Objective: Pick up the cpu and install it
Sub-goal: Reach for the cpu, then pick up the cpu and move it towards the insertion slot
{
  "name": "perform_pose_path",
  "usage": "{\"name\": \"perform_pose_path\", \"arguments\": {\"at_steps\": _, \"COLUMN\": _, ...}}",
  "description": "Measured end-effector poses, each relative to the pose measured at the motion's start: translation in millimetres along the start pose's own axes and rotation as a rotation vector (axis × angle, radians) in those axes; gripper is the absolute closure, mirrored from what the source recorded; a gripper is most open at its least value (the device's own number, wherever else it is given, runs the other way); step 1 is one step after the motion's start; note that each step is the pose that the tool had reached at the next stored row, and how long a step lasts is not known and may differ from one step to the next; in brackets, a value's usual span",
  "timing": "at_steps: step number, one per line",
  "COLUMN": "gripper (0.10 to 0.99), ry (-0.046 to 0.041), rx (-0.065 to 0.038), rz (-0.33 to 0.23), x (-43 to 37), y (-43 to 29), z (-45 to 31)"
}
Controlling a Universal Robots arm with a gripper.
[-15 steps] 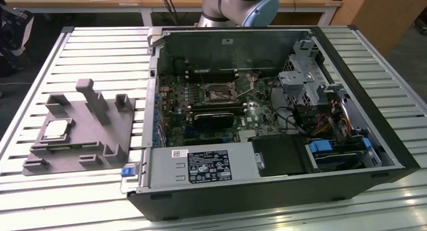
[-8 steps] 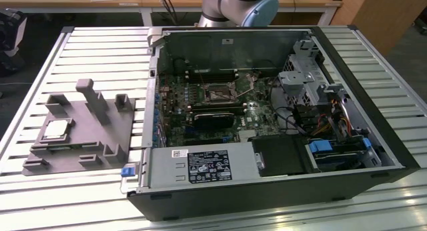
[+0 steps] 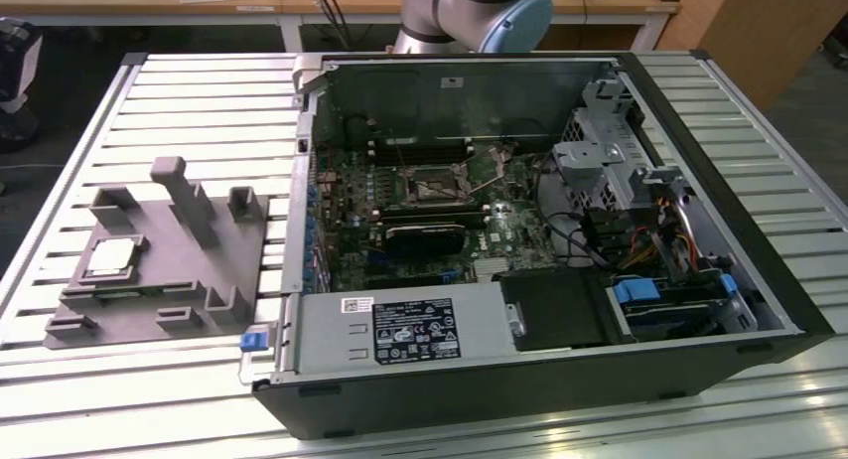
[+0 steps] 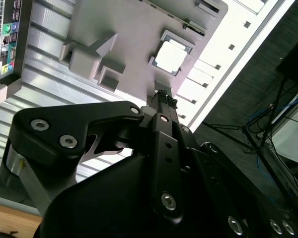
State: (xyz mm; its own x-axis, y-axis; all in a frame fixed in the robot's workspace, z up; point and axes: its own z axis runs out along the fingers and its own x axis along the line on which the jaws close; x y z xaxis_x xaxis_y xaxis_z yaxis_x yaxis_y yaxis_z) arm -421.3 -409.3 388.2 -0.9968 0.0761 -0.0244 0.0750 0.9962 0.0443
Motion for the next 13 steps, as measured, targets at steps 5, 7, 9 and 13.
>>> {"name": "perform_pose_path", "arguments": {"at_steps": 5, "gripper": 0.98, "ry": 0.0002, "rx": 0.0, "rz": 0.0, "x": 0.3, "y": 0.0, "z": 0.3}}
{"name": "perform_pose_path", "arguments": {"at_steps": 7, "gripper": 0.98, "ry": 0.0002, "rx": 0.0, "rz": 0.0, "x": 0.3, "y": 0.0, "z": 0.7}}
{"name": "perform_pose_path", "arguments": {"at_steps": 9, "gripper": 0.98, "ry": 0.0, "rx": 0.0, "rz": 0.0, "x": 0.3, "y": -0.1, "z": 1.5}}
{"name": "perform_pose_path", "arguments": {"at_steps": 13, "gripper": 0.98, "ry": 0.0001, "rx": 0.0, "rz": 0.0, "x": 0.4, "y": -0.1, "z": 2.7}}
